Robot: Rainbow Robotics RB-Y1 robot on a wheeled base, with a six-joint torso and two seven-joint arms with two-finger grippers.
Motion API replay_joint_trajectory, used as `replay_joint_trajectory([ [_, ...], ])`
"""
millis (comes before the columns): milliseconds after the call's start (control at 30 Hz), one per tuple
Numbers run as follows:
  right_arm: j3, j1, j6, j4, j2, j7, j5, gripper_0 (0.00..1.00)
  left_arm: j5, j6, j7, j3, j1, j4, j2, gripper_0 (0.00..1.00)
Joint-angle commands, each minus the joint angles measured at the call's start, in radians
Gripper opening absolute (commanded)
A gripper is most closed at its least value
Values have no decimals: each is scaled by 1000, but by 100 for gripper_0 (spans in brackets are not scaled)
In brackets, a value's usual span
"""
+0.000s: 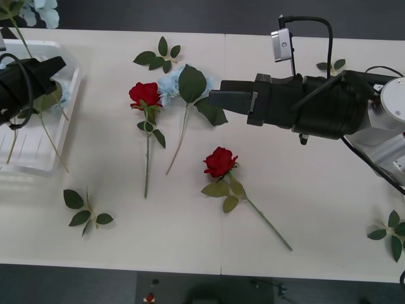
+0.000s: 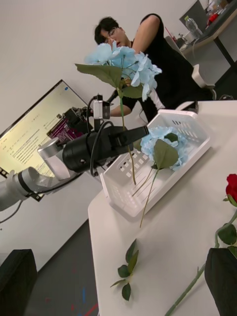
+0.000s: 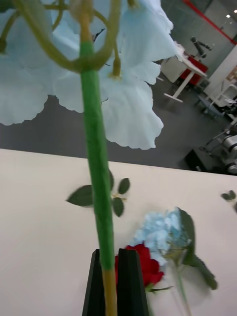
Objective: Put the red flowers into the right box and the blue flowers into the left box
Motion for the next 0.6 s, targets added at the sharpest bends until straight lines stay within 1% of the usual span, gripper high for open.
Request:
replay_joint_trajectory([
  [33, -11, -47, 79, -21, -150, -159, 1, 100, -92, 50, 46, 25, -95, 70, 58, 0],
  [67, -9, -50, 110, -21, -196, -193, 1, 100, -118, 82, 116, 28, -118, 96, 58, 0],
  [100, -9, -52, 128, -22, -219, -213, 4, 100, -132, 100, 150, 31, -128, 108, 58, 0],
  [133, -9, -53, 176, -33, -275, -265, 24, 100, -164, 152, 230, 42, -148, 134, 58, 0],
  [167, -9, -53, 193, -39, -298, -285, 35, 100, -175, 172, 262, 48, -154, 144, 58, 0],
  [233, -9, -52, 250, -83, -384, -366, 85, 100, -233, 258, 369, 74, -182, 179, 58, 0],
  [300, -9, -48, 280, -120, -430, -426, 125, 100, -285, 312, 429, 91, -200, 205, 58, 0],
  [333, -4, -41, 302, -165, -470, -484, 166, 100, -345, 372, 483, 117, -216, 233, 58, 0],
  [367, -1, -36, 305, -183, -484, -507, 185, 100, -373, 396, 504, 128, -220, 242, 58, 0],
  [400, 9, -21, 303, -235, -515, -567, 231, 100, -448, 461, 560, 166, -230, 259, 61, 0],
  [433, 16, -15, 299, -257, -524, -590, 249, 100, -485, 487, 584, 183, -233, 263, 61, 0],
  [533, 60, 37, 237, -363, -545, -716, 380, 100, -746, 628, 701, 309, -233, 259, 65, 0],
  [567, 69, 45, 225, -376, -545, -733, 406, 100, -792, 654, 718, 332, -233, 254, 65, 0],
  [600, 86, 65, 196, -410, -542, -779, 473, 100, -894, 709, 745, 385, -233, 242, 65, 0],
])
